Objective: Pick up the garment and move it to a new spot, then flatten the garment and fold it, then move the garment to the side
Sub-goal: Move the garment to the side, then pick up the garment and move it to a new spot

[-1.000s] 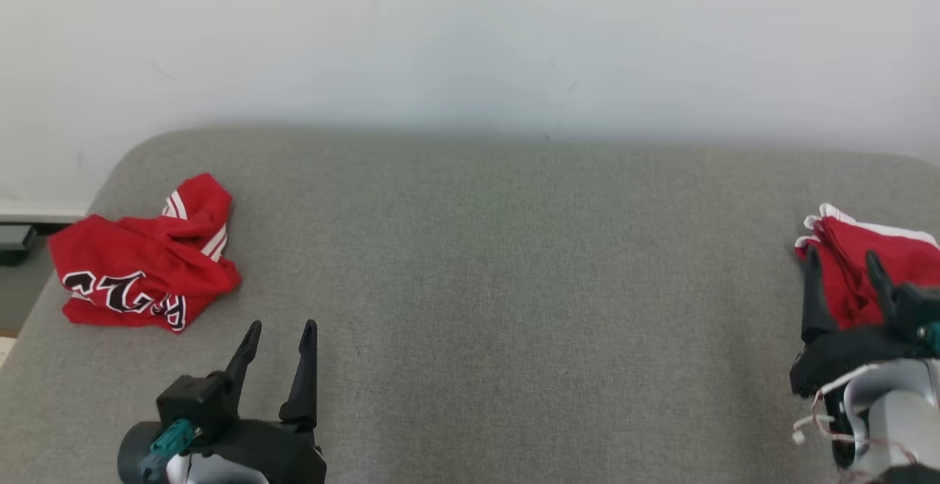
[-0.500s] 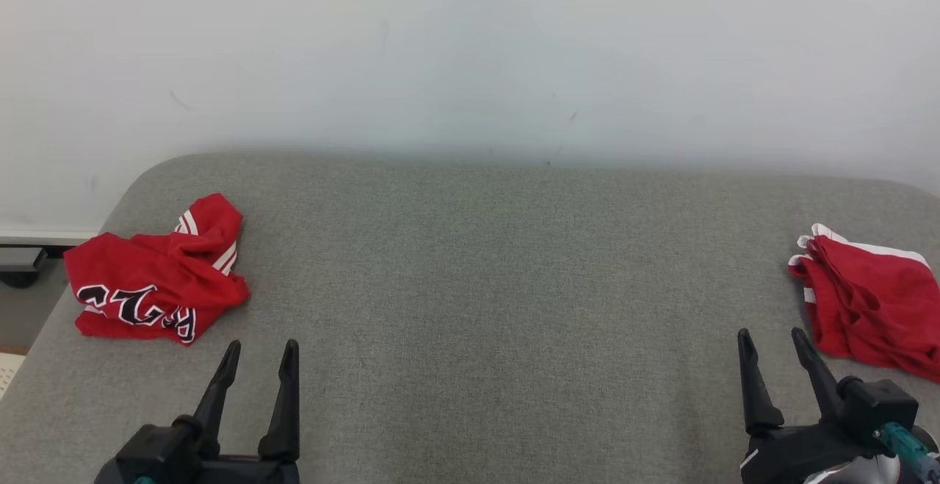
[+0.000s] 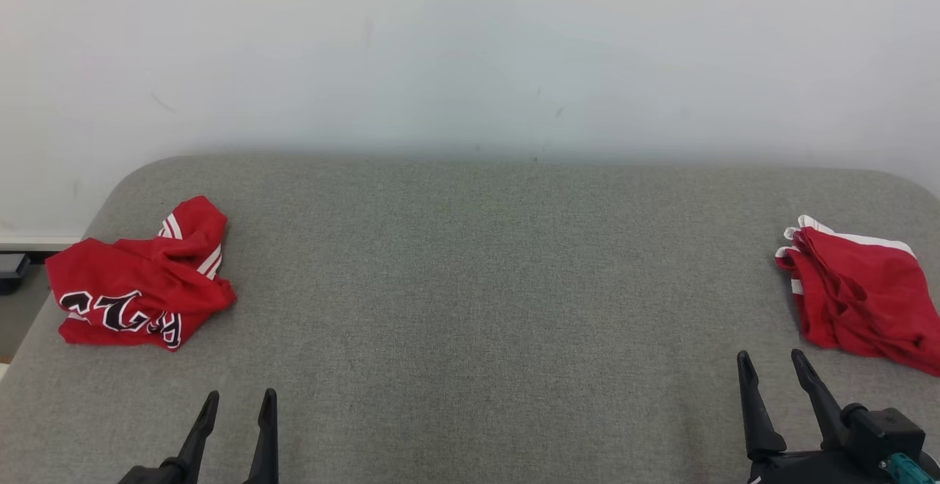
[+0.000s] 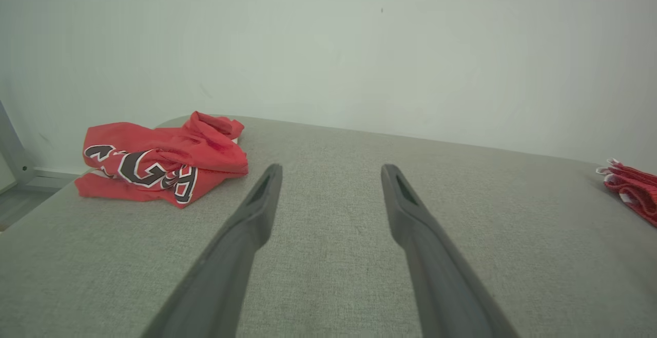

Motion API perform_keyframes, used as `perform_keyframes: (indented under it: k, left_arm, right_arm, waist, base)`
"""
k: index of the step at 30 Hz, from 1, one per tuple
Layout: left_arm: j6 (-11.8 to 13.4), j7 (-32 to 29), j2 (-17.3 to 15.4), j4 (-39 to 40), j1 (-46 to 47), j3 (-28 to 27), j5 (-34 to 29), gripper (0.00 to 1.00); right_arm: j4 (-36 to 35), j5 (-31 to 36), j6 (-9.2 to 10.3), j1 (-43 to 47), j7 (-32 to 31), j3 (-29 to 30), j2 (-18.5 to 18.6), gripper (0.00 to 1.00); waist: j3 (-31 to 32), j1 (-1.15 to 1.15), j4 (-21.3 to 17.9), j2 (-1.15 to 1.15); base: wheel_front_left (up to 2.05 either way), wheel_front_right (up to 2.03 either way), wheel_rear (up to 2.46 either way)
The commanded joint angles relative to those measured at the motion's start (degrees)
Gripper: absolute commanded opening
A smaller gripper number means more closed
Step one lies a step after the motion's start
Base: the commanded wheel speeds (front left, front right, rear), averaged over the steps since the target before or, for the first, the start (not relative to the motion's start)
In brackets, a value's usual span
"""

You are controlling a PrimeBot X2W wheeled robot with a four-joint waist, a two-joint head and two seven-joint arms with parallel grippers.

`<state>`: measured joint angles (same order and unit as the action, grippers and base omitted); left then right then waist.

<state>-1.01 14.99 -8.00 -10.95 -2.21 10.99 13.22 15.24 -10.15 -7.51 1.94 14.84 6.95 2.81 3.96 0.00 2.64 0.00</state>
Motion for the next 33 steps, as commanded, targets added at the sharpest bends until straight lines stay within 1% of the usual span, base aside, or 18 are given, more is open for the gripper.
perform_keyframes:
  k: [1, 23, 28, 33]
  left_arm:
    - [-0.2, 0.3, 0.0, -0.5, -0.5, -0.5, -0.3, 1.00]
    - [-2.4, 0.3, 2.1, -3.0, 1.0, -2.2, -2.3, 1.00]
    - [-2.6, 0.3, 2.2, -3.2, 1.3, -2.4, -2.7, 1.00]
    - [-2.9, 0.3, 2.4, -3.3, 1.3, -2.7, -3.0, 1.00]
  right_arm:
    - [-0.3, -0.6, 0.04, 0.6, 0.4, 0.3, 0.2, 1.00]
    - [-0.8, -3.7, 0.04, 0.4, 0.4, -0.1, 0.2, 1.00]
    - [-0.7, -4.2, 0.04, 0.9, 0.4, -0.2, 0.2, 1.00]
    - [-0.8, -4.5, 0.04, 1.0, 0.4, -0.7, 0.2, 1.00]
  waist:
    - [0.0, 0.00, 0.0, 0.00]
    - [-0.7, 0.00, 0.6, 0.00]
    - [-0.7, 0.00, 2.1, 0.00]
    - [-0.6, 0.00, 4.5, 0.00]
  base:
    - [0.00, 0.00, 0.00]
    - [0.00, 0.00, 0.00]
    - [0.00, 0.00, 0.00]
    - [0.00, 0.00, 0.00]
